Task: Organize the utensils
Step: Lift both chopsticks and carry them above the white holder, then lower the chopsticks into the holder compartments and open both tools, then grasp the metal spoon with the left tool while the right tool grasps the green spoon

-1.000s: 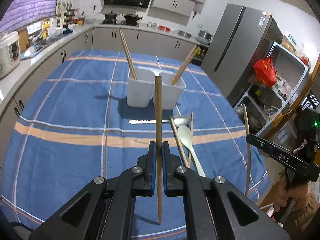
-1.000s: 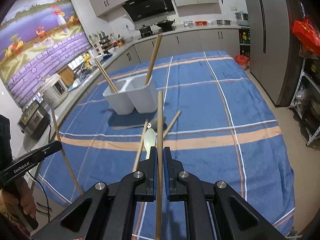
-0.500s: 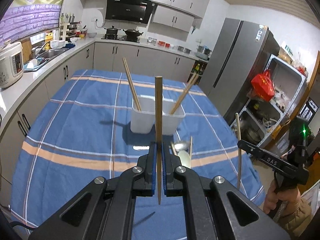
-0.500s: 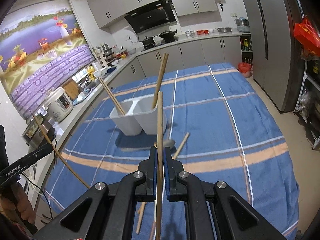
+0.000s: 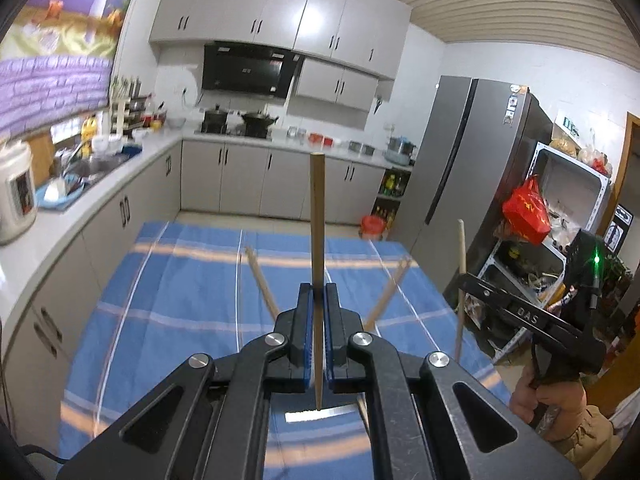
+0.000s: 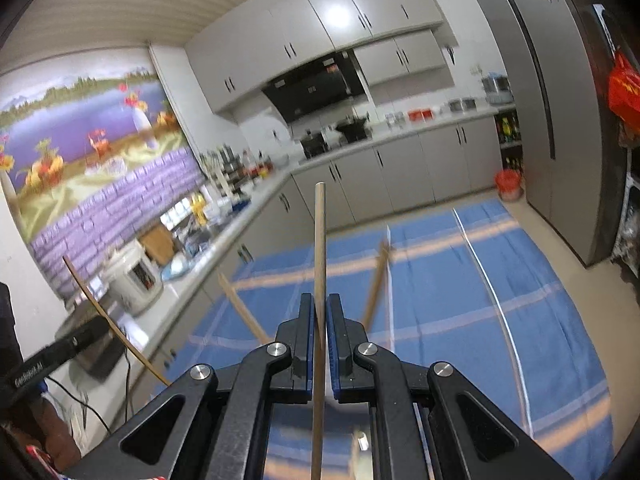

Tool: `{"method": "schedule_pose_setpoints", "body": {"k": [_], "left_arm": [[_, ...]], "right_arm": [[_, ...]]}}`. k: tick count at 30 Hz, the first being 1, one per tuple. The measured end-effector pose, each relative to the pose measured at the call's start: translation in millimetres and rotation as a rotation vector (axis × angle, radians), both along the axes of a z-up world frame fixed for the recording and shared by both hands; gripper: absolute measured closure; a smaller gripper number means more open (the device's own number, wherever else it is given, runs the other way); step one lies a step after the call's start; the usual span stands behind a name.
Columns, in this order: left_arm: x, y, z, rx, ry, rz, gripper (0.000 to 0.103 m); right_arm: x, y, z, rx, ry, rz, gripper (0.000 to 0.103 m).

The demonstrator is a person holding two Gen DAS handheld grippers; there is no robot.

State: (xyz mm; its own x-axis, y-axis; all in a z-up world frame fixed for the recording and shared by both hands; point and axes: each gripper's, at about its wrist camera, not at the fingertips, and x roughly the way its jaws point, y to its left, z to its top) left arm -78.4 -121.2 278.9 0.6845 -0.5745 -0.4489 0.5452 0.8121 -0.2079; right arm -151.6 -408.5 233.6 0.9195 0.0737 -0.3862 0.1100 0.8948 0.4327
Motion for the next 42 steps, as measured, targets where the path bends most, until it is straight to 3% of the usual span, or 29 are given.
{"method": "schedule_pose_setpoints", "body": {"k": [4,8,15,22,29,33,38,40,42], "left_arm": [[37.1,-26.0,2.0,0.023,-0.026,-0.011,0.099],[76.0,-52.0,-16.0,0.053,0.016,-0.020,0.099],[116.4,-89.4,-62.6,0.138,0.077,-0.024,0.099],[123.3,-99.4,-92.7,0.169,0.132,-0.030,0.098],[120.7,-89.1,-88.8,0.144,0.150,-0.018,0.098],[109.9,-77.3,-78.0,0.118,0.152,-0.010,0.095],[87.3,-54.4,-60.8,0.086,0.119,0.021,0.069],[75.5,-41.8,-54.3,0.079,0.103,0.037,0.065],[63.9,-31.3,-52.5,0.074,0.099,0.041,0.064]], "right_arm": [[43.7,2.8,11.8,-0.023,-0.051,-0.047,0.097],[85.9,6.5,7.5,-0.094,-0.064,-0.129,0.097],[129.0,14.1,-30.3,-0.170,-0.001,-0.171,0.097],[128.5,9.8,-57.6,-0.163,0.067,-0.150,0.096],[119.7,17.9,-67.6,-0.162,0.108,-0.100,0.095],[113.0,19.5,-62.5,-0.168,0.106,-0.085,0.082],[90.9,18.5,-47.5,-0.173,0.085,-0.081,0.075],[76.5,17.0,-42.8,-0.174,0.080,-0.085,0.064],[58.1,13.9,-40.5,-0.174,0.083,-0.088,0.061]]}}
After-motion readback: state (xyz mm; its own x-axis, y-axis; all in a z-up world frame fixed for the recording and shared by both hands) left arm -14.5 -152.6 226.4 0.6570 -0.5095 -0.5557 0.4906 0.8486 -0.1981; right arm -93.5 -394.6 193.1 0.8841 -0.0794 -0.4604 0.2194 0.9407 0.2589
